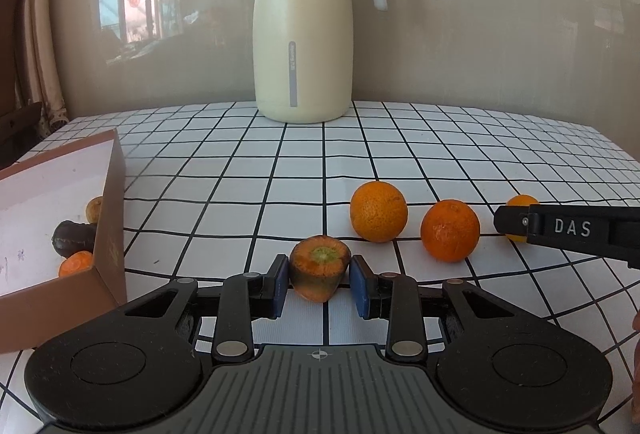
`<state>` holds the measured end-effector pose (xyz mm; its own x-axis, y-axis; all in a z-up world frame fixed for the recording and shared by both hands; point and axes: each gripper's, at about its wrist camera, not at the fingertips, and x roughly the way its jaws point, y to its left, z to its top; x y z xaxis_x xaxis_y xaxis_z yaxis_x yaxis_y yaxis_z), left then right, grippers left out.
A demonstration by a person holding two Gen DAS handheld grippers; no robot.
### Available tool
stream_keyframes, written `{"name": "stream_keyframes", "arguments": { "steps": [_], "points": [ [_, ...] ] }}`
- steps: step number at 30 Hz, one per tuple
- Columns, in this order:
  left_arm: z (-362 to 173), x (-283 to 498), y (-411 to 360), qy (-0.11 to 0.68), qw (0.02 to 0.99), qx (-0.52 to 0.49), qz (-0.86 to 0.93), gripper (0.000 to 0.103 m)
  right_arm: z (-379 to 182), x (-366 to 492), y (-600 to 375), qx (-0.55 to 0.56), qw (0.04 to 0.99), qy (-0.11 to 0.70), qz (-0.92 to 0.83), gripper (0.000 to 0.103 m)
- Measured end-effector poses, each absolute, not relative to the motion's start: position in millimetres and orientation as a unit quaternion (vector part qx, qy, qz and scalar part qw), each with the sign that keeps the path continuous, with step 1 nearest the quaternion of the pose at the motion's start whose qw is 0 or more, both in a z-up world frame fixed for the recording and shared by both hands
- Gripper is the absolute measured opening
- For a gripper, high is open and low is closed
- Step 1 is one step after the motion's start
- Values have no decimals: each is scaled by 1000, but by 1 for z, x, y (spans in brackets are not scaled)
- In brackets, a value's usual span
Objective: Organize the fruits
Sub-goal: 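Grasp a carrot piece with the left tool while the right tool grasps an orange, then carry the carrot piece and orange over the brown box with both tools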
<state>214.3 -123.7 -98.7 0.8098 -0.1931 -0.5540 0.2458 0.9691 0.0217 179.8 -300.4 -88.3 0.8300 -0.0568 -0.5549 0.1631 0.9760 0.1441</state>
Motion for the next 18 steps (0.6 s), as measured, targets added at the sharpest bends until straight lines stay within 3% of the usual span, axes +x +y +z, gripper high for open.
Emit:
{"name": "stream_keyframes", "arguments": {
  "steps": [18],
  "points": [
    [-78,177,-88,258,962,33,-88,33,-77,130,-258,78,960,269,0,26]
  ]
}}
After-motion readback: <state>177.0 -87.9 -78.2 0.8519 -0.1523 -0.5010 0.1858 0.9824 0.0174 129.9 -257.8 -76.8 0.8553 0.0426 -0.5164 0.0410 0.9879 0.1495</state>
